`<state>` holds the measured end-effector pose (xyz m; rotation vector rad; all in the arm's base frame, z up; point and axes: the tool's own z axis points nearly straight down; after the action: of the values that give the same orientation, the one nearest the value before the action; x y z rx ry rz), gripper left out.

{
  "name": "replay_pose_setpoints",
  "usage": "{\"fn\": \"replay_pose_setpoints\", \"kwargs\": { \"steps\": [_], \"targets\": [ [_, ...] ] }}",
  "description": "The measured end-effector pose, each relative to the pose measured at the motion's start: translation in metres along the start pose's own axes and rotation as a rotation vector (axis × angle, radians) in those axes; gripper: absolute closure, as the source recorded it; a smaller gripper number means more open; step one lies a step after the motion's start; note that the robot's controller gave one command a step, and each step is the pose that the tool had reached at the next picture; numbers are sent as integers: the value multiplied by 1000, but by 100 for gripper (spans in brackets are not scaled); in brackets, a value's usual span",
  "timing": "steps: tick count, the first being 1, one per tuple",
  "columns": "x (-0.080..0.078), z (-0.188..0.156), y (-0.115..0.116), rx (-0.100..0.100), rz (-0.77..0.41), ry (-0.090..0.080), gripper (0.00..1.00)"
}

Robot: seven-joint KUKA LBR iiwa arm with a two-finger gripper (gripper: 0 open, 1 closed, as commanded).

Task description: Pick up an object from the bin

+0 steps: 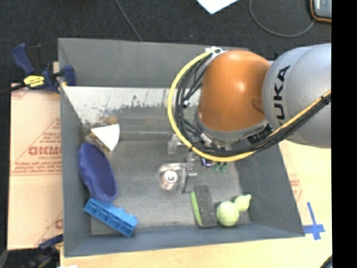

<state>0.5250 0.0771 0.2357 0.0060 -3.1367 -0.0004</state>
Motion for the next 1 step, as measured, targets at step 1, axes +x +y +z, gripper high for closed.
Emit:
{"fn": "replay_pose_setpoints", "kwargs": {
  "steps": [1],
  "targets": [
    [-2,-4,0,-1,4,-8,0]
  ]
}}
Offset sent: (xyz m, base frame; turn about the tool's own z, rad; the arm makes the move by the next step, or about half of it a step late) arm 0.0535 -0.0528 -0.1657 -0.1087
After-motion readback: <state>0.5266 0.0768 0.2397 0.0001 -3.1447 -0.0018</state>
